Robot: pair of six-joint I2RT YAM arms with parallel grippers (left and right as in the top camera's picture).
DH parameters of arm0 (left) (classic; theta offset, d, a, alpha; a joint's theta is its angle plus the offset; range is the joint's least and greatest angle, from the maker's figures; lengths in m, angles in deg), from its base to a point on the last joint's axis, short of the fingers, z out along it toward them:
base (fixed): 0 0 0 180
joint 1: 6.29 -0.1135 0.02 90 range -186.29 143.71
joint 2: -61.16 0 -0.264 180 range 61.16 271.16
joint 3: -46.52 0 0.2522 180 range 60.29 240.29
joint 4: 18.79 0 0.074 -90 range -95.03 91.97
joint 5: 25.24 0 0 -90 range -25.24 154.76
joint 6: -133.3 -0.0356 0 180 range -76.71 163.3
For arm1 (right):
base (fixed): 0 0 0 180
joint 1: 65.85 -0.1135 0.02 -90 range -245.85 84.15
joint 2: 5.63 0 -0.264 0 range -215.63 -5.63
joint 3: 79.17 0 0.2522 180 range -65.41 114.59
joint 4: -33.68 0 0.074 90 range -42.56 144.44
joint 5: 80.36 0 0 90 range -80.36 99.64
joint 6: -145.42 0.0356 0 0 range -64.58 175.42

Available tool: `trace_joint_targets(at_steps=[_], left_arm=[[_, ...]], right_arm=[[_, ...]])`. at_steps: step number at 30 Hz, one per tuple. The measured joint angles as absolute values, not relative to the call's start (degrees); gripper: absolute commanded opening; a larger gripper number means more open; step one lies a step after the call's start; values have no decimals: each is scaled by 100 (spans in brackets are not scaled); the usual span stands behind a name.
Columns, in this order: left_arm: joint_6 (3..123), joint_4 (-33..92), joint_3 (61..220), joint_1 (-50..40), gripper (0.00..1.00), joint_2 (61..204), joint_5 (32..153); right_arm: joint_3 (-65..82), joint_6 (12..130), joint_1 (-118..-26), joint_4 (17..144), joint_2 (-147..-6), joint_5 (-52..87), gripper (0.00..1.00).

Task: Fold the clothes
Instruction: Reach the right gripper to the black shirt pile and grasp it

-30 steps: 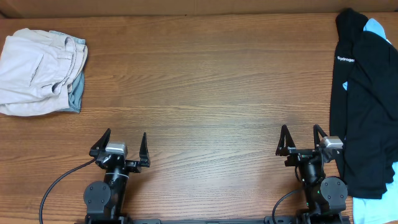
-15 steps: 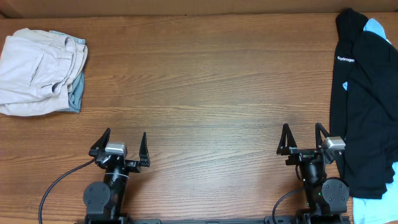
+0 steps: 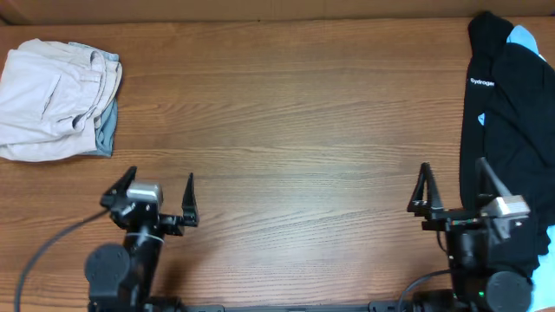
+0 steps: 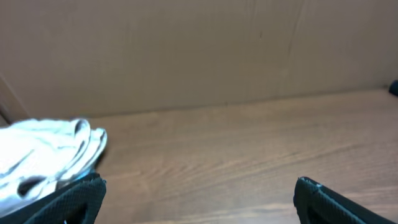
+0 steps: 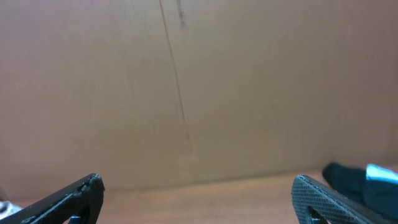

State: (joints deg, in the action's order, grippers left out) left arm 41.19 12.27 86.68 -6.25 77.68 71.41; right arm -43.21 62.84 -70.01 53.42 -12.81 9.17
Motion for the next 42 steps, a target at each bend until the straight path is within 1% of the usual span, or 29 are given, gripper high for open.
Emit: trace_joint_targets(at_steps=[1, 3, 4, 8, 9, 11, 12, 15, 16, 19, 23, 24, 27, 28, 30, 31, 34, 40, 42], left_arm=[[4068, 1597, 9120, -625, 100, 8176, 7163], [4011, 1942, 9776, -625, 100, 8830, 7165], [3992, 2303, 10191, -625, 100, 9197, 7165], [3872, 3426, 11806, -625, 100, 10629, 7172], [3856, 3688, 12158, -625, 100, 10959, 7180], [3841, 4195, 12849, -625, 100, 11610, 7187], [3839, 4617, 13247, -625, 100, 11955, 7220], [3837, 4982, 13996, -625, 100, 12646, 7329], [3839, 5033, 14204, -625, 100, 12873, 7364], [3839, 5070, 14377, -625, 100, 13177, 7423], [3839, 5072, 14394, -625, 100, 13407, 7489], [3839, 5076, 14396, -625, 100, 13496, 7528], [3839, 5153, 14403, -625, 100, 13634, 7554], [3839, 5161, 14401, -625, 100, 13680, 7565], [3839, 5157, 14403, -625, 100, 13724, 7572], [3839, 5157, 14403, -625, 100, 13750, 7574], [3841, 5155, 14403, -625, 100, 13833, 7580], [3841, 5159, 14403, -625, 100, 14058, 7596], [3841, 5159, 14403, -625, 100, 14113, 7596]], right_arm=[[-3814, 6269, -7001, 5687, -1641, 904, 100], [-3294, 6212, -7001, 6015, -2035, 898, 100], [-2756, 6144, -7001, 6472, -2467, 893, 100], [-1349, 6050, -7001, 7405, -3729, 878, 100], [-732, 6024, -7001, 7980, -4290, 878, 100], [-88, 6000, -7001, 8406, -4924, 874, 100], [360, 5991, -7001, 8928, -5315, 876, 100], [1543, 5976, -7001, 9811, -6478, 874, 100], [2120, 5978, -7001, 10209, -7116, 874, 100], [2745, 5974, -7001, 10257, -8080, 795, 100], [2835, 6087, -6951, 9938, -9014, 659, 100], [2835, 6254, -6818, 9859, -9248, 642, 100], [2835, 6817, -6009, 9820, -9545, 638, 100], [2835, 7080, -5476, 9807, -9656, 624, 100], [2835, 7311, -4938, 9803, -9781, 614, 99], [2835, 7526, -4407, 9781, -9945, 631, 98], [2837, 7913, -3434, 9689, -10428, 659, 95], [2835, 8417, -2097, 9602, -11748, 880, 92], [2835, 8459, -1869, 9562, -12058, 1016, 88]])
